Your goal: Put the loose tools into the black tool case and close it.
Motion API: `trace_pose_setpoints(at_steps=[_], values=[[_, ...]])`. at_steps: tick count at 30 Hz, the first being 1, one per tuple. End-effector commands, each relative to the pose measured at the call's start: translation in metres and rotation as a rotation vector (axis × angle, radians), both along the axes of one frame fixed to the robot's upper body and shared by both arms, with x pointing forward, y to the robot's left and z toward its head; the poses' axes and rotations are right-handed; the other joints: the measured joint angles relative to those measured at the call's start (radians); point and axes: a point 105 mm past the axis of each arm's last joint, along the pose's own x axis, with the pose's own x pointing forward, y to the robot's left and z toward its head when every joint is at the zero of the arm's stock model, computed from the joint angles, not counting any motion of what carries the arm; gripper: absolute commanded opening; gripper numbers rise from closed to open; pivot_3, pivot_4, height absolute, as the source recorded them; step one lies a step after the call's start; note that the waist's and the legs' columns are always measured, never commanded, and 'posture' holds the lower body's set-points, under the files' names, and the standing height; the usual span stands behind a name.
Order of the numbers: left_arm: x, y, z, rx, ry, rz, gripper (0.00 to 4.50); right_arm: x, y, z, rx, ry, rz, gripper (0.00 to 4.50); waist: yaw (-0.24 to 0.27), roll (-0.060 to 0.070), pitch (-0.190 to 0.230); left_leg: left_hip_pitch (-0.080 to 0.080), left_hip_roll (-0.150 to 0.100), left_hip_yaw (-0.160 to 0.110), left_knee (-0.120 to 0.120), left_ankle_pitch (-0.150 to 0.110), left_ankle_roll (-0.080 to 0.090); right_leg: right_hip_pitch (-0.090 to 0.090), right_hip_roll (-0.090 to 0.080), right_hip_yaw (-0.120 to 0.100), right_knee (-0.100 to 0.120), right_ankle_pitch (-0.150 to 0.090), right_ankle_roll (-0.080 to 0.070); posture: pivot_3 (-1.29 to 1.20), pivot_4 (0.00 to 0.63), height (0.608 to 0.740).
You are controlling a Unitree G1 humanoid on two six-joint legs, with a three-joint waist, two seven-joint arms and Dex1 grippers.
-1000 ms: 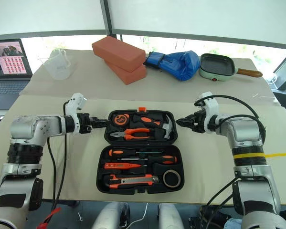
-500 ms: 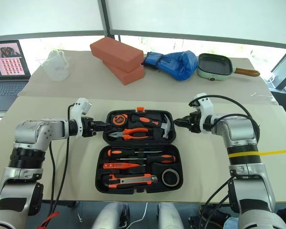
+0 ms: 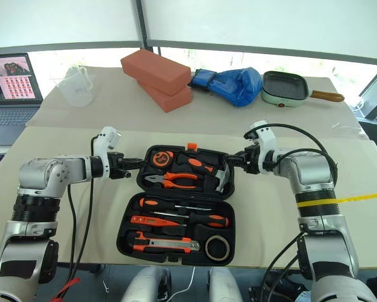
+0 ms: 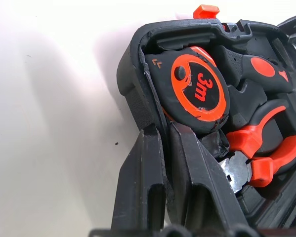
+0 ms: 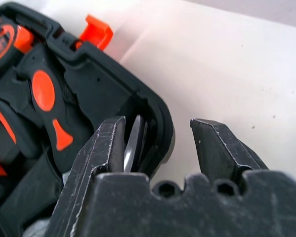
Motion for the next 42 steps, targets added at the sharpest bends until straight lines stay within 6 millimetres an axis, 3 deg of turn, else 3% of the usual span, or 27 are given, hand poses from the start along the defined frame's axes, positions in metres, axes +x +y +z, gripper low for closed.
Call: trace_pose_setpoints(at_steps=[1,7,16,19,24,30,36,42], values=[[0.0,0.007,-0.004,0.043,0.003,0.029,0.02,-0.009,-0.014,0.022,0.022,-0.024,-0.042,2.5,0.001,0.0,0.0,0.0,0.0,0.0,0.0,0.0,0.0,0.0,0.0,0.0,0.0,0.0,0.0,0.0,0.15,0.738],[-0.001,0.006,-0.005,0.046,0.003,0.03,0.02,-0.029,-0.01,0.012,0.027,0.02,-0.033,2.5,-0.002,0.0,0.0,0.001,0.001,0.0,0.0,0.0,0.0,0.0,0.001,0.0,0.0,0.0,0.0,0.0,0.15,0.738],[-0.001,0.006,-0.004,0.049,-0.001,0.026,0.02,-0.037,0.001,-0.005,0.043,0.059,-0.034,2.5,-0.001,0.0,0.0,0.0,0.0,0.0,0.0,0.0,0.0,0.0,0.001,0.0,0.0,0.0,0.0,0.0,0.15,0.738],[0.0,0.006,-0.003,0.046,-0.004,0.027,0.0,-0.036,-0.002,-0.007,0.034,0.056,-0.046,1.83,-0.001,0.0,0.0,0.0,0.0,0.0,0.0,0.0,0.0,0.0,0.001,0.0,0.0,0.0,0.0,0.0,0.15,0.738],[0.0,0.006,-0.003,0.047,-0.009,0.028,0.0,-0.034,-0.007,0.001,0.028,0.033,-0.05,0.19,-0.001,0.0,0.0,0.001,0.0,0.0,0.0,0.0,0.0,0.001,0.001,0.0,0.0,0.0,0.0,0.0,0.15,0.738],[0.0,0.005,0.001,0.04,-0.023,0.023,0.0,-0.033,-0.004,0.009,0.02,0.004,-0.025,0.01,0.0,0.0,0.0,0.0,0.0,0.0,0.0,0.0,0.0,0.001,0.0,0.0,-0.001,0.0,0.0,0.0,0.15,0.738],[0.007,-0.005,0.028,-0.019,-0.176,0.006,0.0,-0.022,0.008,0.029,0.019,-0.118,0.011,0.01,0.002,0.0,0.0,0.0,0.0,0.0,0.0,0.0,0.0,0.0,0.0,0.0,-0.001,0.0,0.0,0.0,0.15,0.738],[0.015,-0.025,0.085,-0.079,-0.458,-0.022,0.0,0.005,0.014,0.077,0.015,-0.385,-0.044,0.01,0.004,0.0,0.001,-0.003,0.0,0.0,0.001,0.0,0.0,-0.002,0.0,0.0,-0.001,0.0,0.0,0.0,0.15,0.738]])
